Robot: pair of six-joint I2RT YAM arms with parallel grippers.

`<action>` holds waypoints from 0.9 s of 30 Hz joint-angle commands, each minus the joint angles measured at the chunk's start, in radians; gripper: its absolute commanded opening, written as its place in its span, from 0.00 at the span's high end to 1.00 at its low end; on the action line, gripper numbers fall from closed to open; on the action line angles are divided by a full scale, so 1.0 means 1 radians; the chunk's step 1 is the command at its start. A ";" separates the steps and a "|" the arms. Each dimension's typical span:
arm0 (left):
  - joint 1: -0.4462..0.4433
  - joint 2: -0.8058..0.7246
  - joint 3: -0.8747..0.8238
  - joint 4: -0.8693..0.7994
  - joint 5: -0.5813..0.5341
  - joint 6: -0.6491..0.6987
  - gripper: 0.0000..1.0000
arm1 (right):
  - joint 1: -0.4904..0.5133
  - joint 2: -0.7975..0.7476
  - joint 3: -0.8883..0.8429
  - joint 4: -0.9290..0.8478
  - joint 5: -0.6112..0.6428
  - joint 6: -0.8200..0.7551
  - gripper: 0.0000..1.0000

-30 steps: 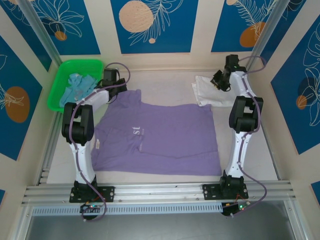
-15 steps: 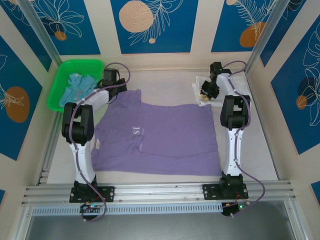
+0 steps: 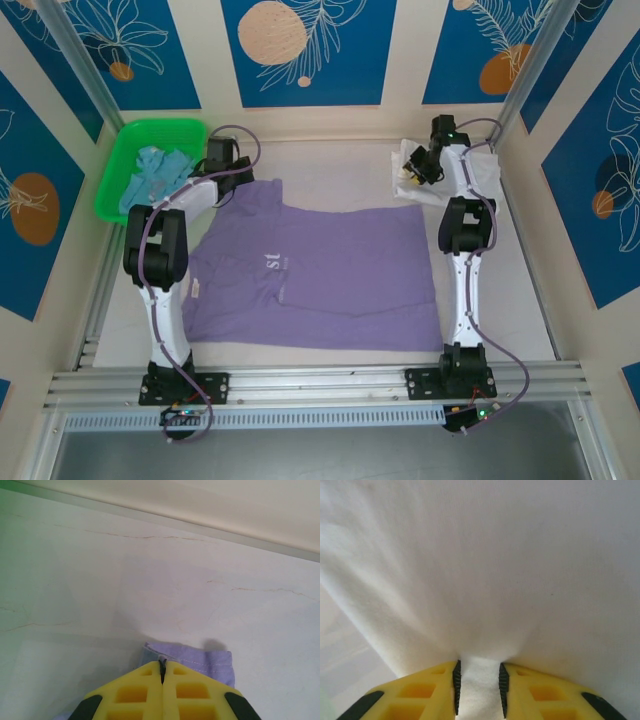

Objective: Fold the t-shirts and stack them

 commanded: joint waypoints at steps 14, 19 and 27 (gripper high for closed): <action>-0.006 -0.029 0.007 0.015 -0.001 0.013 1.00 | 0.011 -0.414 -0.352 0.176 0.026 -0.172 0.40; -0.006 -0.027 0.009 0.012 0.002 0.015 1.00 | 0.030 -0.708 -0.848 0.342 0.035 -0.155 0.51; -0.006 -0.031 0.003 0.015 -0.002 0.016 1.00 | 0.019 -0.678 -1.015 0.303 0.069 -0.204 0.76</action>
